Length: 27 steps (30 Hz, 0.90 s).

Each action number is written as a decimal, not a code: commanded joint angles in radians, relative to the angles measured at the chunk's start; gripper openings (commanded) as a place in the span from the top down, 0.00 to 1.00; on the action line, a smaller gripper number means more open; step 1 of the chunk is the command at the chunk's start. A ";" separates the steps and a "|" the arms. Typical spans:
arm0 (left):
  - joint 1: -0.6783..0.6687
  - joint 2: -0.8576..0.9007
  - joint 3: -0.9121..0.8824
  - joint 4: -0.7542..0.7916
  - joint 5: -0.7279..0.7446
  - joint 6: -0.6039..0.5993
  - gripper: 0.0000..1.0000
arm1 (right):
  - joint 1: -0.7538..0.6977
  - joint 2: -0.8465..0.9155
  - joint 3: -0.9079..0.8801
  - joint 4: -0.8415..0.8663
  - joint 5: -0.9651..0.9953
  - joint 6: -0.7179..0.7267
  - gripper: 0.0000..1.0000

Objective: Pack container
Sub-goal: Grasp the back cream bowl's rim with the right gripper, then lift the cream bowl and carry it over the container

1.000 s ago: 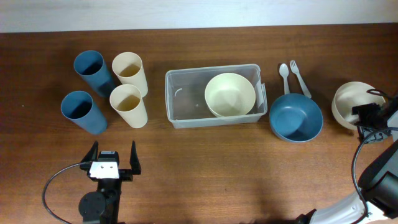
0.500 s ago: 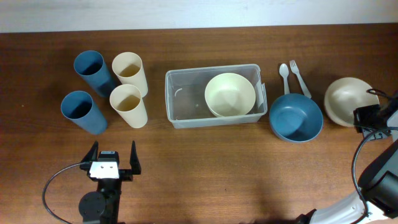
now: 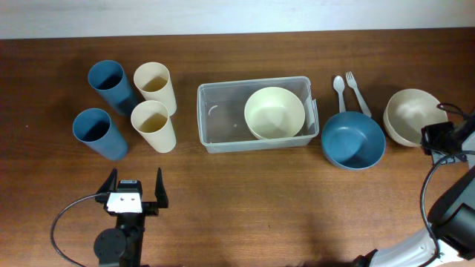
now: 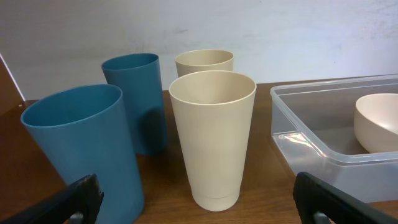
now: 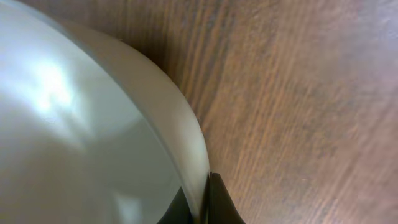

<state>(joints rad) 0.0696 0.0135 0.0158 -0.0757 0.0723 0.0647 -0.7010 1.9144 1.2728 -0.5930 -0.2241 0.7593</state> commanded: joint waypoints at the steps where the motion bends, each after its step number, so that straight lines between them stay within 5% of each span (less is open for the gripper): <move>1: 0.003 -0.008 -0.006 0.000 0.011 0.016 0.00 | -0.029 -0.013 0.003 0.015 -0.136 -0.003 0.96; 15: 0.003 -0.008 -0.006 0.000 0.011 0.016 0.00 | -0.065 -0.200 0.076 0.019 -0.432 -0.153 0.96; 27: 0.003 -0.008 -0.006 0.000 0.011 0.016 0.00 | 0.173 -0.431 0.221 -0.185 -0.444 -0.265 0.96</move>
<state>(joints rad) 0.0700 0.0135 0.0158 -0.0757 0.0719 0.0647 -0.6140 1.5417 1.4387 -0.7418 -0.6460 0.5571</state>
